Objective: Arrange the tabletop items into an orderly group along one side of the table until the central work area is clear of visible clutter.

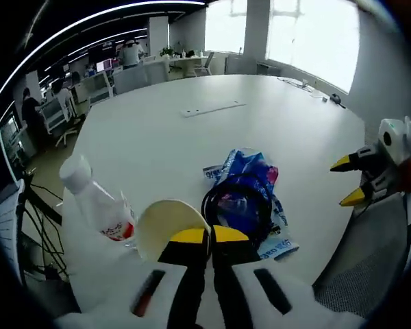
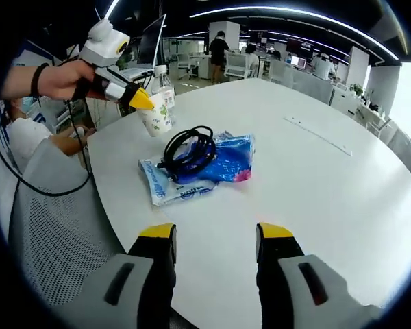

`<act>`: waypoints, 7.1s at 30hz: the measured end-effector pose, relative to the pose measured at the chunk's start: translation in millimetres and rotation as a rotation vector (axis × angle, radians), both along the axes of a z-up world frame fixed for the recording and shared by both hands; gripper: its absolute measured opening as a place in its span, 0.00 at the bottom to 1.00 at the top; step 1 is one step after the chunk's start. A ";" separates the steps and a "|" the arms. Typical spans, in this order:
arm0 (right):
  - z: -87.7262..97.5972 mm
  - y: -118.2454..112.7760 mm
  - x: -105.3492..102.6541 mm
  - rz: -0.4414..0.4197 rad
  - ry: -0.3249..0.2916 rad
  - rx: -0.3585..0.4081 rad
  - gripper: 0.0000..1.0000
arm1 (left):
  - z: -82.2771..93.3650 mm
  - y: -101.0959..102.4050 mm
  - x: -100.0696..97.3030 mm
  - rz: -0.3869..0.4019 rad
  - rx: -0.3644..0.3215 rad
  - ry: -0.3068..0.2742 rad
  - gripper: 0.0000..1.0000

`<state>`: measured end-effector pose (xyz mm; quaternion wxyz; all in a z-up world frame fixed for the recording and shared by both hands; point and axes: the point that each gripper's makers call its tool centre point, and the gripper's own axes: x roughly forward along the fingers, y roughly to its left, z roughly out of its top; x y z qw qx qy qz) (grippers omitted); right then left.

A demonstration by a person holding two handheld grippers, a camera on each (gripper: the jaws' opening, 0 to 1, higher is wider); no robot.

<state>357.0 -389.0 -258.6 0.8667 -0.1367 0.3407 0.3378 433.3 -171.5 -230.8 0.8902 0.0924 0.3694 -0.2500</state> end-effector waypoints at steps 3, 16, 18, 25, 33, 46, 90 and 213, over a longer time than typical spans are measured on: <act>-1.6 -1.2 -1.1 -0.004 0.004 0.001 0.45 | -3.2 -0.8 4.5 0.002 0.000 0.006 0.00; -4.0 -6.8 0.5 -0.031 0.018 0.023 0.45 | -18.9 1.0 20.4 -0.020 0.087 0.004 0.00; -6.2 -8.7 0.0 -0.032 0.022 0.020 0.45 | -22.3 2.6 22.9 -0.012 0.093 0.014 0.00; -10.2 -14.4 0.0 -0.047 0.032 0.027 0.45 | -30.1 4.8 29.5 -0.001 0.119 0.027 0.00; -10.5 -16.5 1.7 -0.058 0.034 0.033 0.44 | -37.0 1.5 37.1 -0.079 0.256 -0.022 0.00; -9.6 -24.0 4.3 -0.065 0.036 0.026 0.44 | -46.6 2.2 50.1 -0.102 0.285 -0.020 0.00; -1.1 -12.0 1.6 -0.043 0.019 0.024 0.45 | -11.6 7.5 42.3 -0.082 0.235 -0.087 0.12; -9.9 85.8 87.3 -0.012 0.175 0.258 0.39 | 19.5 51.2 -57.4 0.329 -0.114 -0.102 0.25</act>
